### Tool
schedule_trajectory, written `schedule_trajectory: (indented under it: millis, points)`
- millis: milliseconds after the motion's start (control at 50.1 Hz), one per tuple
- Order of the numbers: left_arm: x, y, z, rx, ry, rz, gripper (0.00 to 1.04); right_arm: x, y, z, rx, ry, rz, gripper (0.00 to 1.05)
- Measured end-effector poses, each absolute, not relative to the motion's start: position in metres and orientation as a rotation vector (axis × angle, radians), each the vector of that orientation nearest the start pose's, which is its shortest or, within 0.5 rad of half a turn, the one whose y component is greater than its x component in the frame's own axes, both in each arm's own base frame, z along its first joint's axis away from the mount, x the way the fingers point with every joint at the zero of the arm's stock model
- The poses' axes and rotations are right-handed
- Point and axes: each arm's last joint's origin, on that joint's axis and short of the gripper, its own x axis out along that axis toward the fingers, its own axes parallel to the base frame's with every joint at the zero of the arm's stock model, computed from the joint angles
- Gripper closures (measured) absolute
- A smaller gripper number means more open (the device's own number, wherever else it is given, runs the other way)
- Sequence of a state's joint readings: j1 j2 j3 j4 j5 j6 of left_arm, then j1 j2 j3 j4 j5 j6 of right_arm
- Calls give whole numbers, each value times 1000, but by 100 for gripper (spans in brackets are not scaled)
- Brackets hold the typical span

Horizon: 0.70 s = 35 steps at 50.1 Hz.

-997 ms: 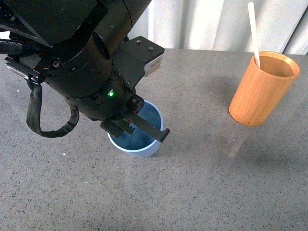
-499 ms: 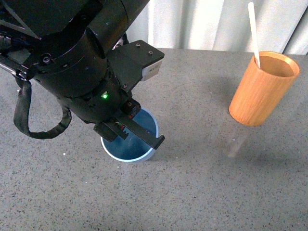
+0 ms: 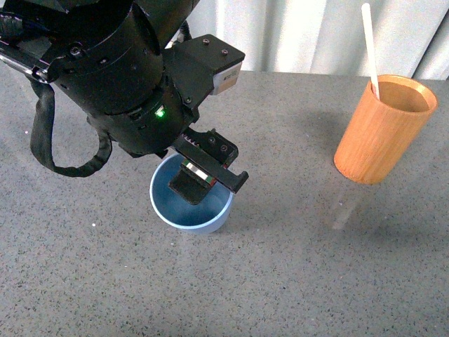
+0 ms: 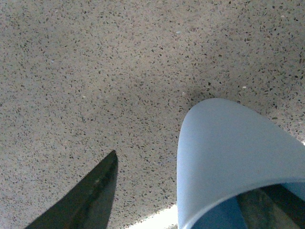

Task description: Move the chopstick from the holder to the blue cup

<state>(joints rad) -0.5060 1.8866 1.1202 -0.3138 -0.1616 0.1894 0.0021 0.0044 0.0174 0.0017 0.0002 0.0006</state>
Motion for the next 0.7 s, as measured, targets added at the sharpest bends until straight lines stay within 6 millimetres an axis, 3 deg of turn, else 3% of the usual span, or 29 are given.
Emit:
schedule_trajectory:
  millis: [199,499,698]
  points:
    - [326,-169,145,518,992,-391,5,97,0,169,1,-15,2,10]
    - [335,-159,155,492,975,-364,7,97,0,169,1,-15,2,10]
    - [342,-134,181,429,909,-309,7,97,0,169,1,-15,2,10]
